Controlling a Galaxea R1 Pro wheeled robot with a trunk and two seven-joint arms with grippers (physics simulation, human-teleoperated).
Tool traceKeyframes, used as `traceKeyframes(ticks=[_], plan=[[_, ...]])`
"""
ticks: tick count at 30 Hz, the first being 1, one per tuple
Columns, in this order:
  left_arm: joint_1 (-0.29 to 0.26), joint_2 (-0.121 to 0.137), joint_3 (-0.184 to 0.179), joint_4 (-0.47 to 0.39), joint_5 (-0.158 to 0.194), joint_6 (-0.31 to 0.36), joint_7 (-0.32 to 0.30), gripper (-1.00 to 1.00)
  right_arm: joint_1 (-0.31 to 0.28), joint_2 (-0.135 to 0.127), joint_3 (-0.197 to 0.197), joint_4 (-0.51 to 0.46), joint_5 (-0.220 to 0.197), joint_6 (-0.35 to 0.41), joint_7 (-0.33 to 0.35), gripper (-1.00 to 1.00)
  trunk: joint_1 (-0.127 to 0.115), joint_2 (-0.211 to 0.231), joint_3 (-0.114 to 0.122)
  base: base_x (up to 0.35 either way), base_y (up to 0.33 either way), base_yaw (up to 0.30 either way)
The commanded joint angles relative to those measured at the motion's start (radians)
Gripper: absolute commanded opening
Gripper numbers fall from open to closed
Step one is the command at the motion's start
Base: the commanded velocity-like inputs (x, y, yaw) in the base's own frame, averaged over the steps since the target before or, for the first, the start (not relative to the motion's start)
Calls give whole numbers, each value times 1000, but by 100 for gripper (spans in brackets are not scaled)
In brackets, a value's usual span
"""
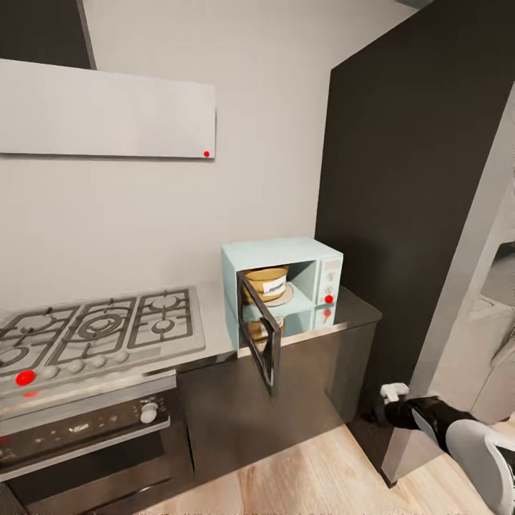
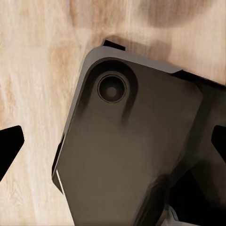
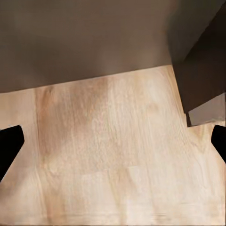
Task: In the kitchen, take the popcorn bag from the countertop, put it into the microwave, and heat it until the popcorn is cooked so the cooked popcorn ends up inside the bag.
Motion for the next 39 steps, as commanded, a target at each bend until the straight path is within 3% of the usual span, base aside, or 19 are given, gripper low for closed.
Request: traceKeyframes(ticks=[1,3,5,7,9,11,14,24,27,29,31,34,35,39], plan=[[0,0,1,-1,3,-1,1,100,3,3,-11,26,11,-11,-24,100,0,-1,-1,-22,0,0],[0,0,2,-1,3,-1,1,100,53,12,-11,55,15,-34,-90,100,0,-1,-1,-9,0,0],[0,-1,2,-1,3,-1,1,100,156,22,-11,65,18,-47,-144,100,0,-1,-1,-2,0,0],[0,0,2,-1,4,-1,1,100,251,51,-11,68,18,-75,-199,100,0,-1,-1,0,0,0],[0,-1,2,-1,4,-1,1,100,297,63,-11,68,17,-117,-224,100,0,-1,-1,0,0,0],[0,0,2,-1,4,-1,1,100,387,79,-12,69,15,-150,-243,100,0,-1,-1,0,0,0],[0,0,3,-2,4,-1,1,100,435,93,-13,69,14,-156,-257,100,0,-1,-1,0,0,0],[0,-14,-9,-46,-9,2,-2,100,597,99,-15,70,12,-178,-268,100,0,-1,-1,0,0,0],[0,-29,-12,-194,-11,24,5,100,603,100,-15,70,12,-201,-268,100,0,-1,-1,0,0,0],[0,-32,-20,-343,-14,103,7,100,604,100,-15,70,13,-208,-268,100,0,-1,-1,0,0,0],[0,-24,-24,-611,-37,317,8,100,604,98,-15,70,13,-210,-268,100,0,-1,-1,0,0,0],[-6,-20,-24,-846,-87,485,6,100,604,97,-15,70,13,-210,-268,100,0,-1,-1,0,0,0],[-41,-20,-24,-966,-111,564,3,100,604,96,-15,69,14,-211,-268,100,0,-1,-1,0,0,0],[-153,-20,-24,-1101,-121,696,1,100,604,94,-15,69,15,-211,-268,100,0,-1,-1,0,0,0]])
